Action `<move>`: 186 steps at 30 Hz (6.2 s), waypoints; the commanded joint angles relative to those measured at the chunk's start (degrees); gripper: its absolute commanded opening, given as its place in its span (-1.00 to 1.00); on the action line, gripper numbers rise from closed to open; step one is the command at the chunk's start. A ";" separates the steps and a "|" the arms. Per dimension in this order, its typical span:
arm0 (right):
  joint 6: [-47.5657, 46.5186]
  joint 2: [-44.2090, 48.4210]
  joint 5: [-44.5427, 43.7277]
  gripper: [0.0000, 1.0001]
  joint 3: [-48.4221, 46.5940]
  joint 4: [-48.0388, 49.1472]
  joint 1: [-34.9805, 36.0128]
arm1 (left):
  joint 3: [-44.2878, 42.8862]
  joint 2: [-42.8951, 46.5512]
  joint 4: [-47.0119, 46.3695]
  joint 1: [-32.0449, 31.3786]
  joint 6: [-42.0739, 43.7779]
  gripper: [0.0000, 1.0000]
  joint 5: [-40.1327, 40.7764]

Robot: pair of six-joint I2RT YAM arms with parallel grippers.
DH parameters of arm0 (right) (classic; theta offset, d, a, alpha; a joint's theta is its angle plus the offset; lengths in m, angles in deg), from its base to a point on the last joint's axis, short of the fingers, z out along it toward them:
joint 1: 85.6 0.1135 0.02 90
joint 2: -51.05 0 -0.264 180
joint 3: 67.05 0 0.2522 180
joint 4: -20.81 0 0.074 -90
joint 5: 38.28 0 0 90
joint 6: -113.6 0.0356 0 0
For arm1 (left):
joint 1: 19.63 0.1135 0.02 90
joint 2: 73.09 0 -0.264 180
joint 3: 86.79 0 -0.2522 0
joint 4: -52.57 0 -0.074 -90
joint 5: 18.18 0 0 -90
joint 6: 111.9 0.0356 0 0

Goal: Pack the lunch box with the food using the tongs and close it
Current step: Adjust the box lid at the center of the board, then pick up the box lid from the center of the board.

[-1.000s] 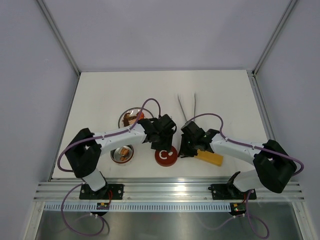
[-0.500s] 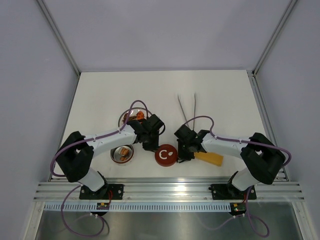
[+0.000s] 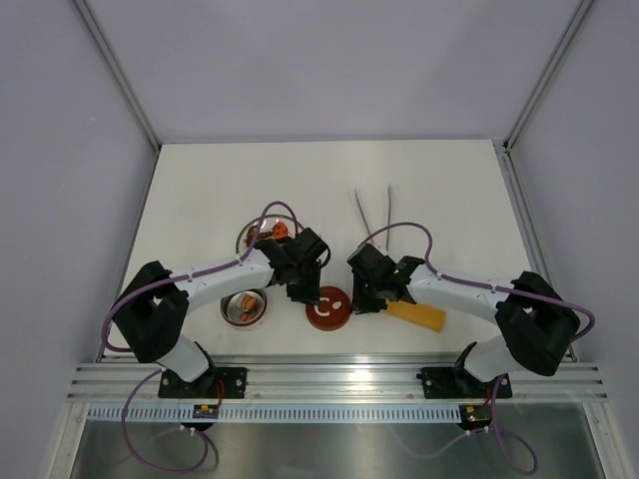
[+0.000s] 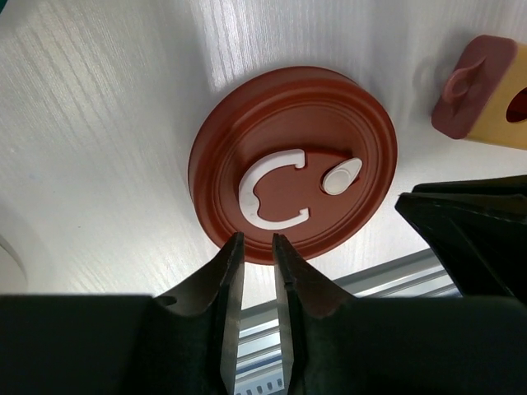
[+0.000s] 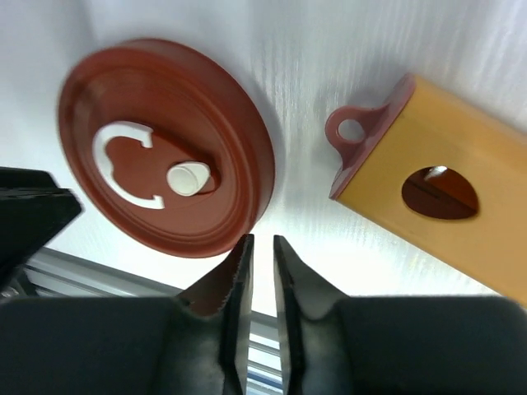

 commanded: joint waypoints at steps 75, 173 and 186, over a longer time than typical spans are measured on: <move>1.73 -7.89 -4.64 -0.93 -3.60 5.06 0.23 | 1.56 -4.18 -8.63 0.02 -0.62 0.02 3.43; 1.47 -9.65 -4.73 -0.93 -5.27 4.27 0.23 | 3.23 -0.92 -12.06 -2.18 -2.47 -0.81 6.58; 1.64 -0.17 -11.30 0.42 -6.67 -4.34 0.06 | -4.94 2.24 0.50 -2.44 2.80 -1.00 11.24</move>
